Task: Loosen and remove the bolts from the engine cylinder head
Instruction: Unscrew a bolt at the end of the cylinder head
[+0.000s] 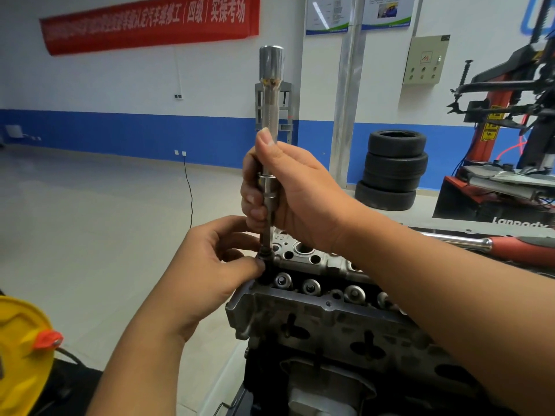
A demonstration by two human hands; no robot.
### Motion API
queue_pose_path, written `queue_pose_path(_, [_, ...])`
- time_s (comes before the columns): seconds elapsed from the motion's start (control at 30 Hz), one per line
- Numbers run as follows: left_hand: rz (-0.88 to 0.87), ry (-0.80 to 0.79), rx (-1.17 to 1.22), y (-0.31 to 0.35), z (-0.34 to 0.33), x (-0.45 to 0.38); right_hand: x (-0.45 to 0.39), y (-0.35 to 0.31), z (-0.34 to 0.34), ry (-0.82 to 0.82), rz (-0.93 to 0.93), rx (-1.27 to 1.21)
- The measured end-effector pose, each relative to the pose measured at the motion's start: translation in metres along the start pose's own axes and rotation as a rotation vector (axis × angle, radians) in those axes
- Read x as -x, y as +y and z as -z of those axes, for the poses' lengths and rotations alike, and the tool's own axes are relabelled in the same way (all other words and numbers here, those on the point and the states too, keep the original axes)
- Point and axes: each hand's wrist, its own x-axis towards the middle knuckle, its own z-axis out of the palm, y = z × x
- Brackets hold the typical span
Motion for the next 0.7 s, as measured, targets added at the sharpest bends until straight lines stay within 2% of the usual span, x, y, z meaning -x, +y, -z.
queue_pose_path(0.37, [-0.034,0.109,-0.181,-0.002,-0.011,-0.006,-0.002,0.005,0.003,-0.009,0.024,-0.014])
queue_pose_path(0.7, [0.013,0.208,-0.193,0.004,-0.017,-0.002,-0.011,-0.001,-0.003,0.006,-0.103,0.047])
